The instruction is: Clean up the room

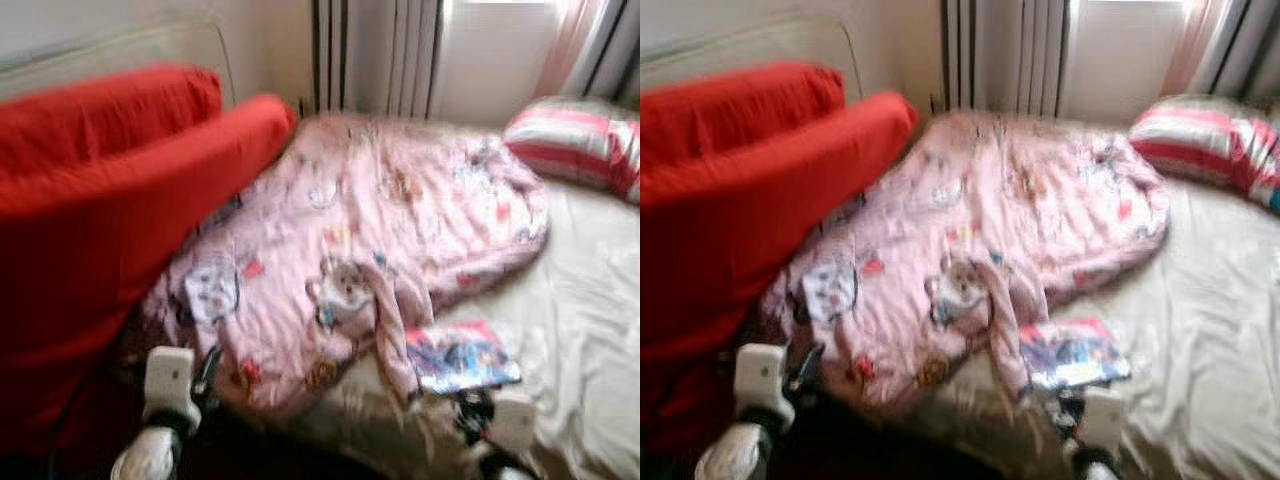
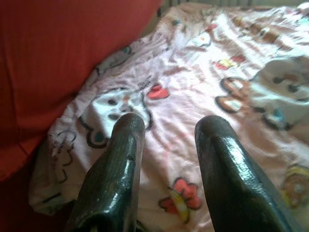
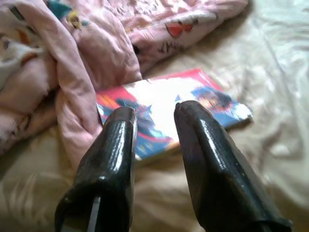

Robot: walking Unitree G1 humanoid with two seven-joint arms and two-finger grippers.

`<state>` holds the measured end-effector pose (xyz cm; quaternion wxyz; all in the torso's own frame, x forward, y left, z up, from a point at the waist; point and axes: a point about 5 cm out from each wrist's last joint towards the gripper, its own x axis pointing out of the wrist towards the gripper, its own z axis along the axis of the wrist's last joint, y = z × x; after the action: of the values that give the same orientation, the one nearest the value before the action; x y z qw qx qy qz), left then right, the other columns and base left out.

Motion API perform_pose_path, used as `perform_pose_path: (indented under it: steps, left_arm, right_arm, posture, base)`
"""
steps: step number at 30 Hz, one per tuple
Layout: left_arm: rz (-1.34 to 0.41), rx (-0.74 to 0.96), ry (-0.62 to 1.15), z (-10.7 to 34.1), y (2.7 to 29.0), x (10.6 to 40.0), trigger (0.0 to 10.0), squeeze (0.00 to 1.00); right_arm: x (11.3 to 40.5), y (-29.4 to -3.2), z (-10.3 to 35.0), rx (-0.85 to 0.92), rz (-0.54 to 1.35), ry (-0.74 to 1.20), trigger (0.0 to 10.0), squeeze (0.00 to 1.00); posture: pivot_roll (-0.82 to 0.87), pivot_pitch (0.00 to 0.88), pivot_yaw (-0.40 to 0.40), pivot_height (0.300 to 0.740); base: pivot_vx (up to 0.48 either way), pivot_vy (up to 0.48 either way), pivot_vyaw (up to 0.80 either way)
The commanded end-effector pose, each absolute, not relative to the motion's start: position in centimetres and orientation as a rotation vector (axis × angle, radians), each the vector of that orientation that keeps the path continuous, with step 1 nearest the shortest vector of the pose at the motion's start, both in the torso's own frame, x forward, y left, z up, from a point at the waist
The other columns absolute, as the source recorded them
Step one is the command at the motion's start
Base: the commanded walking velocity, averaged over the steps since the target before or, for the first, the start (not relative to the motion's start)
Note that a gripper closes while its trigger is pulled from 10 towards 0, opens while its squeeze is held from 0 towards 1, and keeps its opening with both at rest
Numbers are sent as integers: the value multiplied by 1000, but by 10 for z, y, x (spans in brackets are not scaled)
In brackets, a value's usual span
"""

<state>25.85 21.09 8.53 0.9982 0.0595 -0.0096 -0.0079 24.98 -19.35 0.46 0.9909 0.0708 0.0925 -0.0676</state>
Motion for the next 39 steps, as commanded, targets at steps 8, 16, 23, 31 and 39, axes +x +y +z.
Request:
perform_pose_path:
  steps: [8,16,23,31,39]
  left_arm:
    - [-9,130,-18,87,215,259,10000,0]
    - [-13,133,-18,88,215,259,10000,0]
    - [-33,139,-22,90,214,260,10000,0]
    - [-74,157,-32,97,212,264,10000,0]
    - [-92,185,-36,103,217,267,10000,0]
  right_arm:
    - [252,-183,4,155,-115,185,10000,0]
    - [257,-182,5,167,-116,182,10000,0]
    - [266,-183,7,216,-150,188,10000,0]
    - [280,-181,7,316,-197,229,10000,0]
    - [286,-181,6,448,-252,244,10000,0]
  posture:
    - [9,67,31,616]
    - [15,70,32,616]
    - [19,86,45,616]
    - [37,124,75,616]
    - [63,166,89,616]
  base:
    - [202,0,0]
    - [215,0,0]
    - [0,0,0]
    - [0,0,0]
    - [0,0,0]
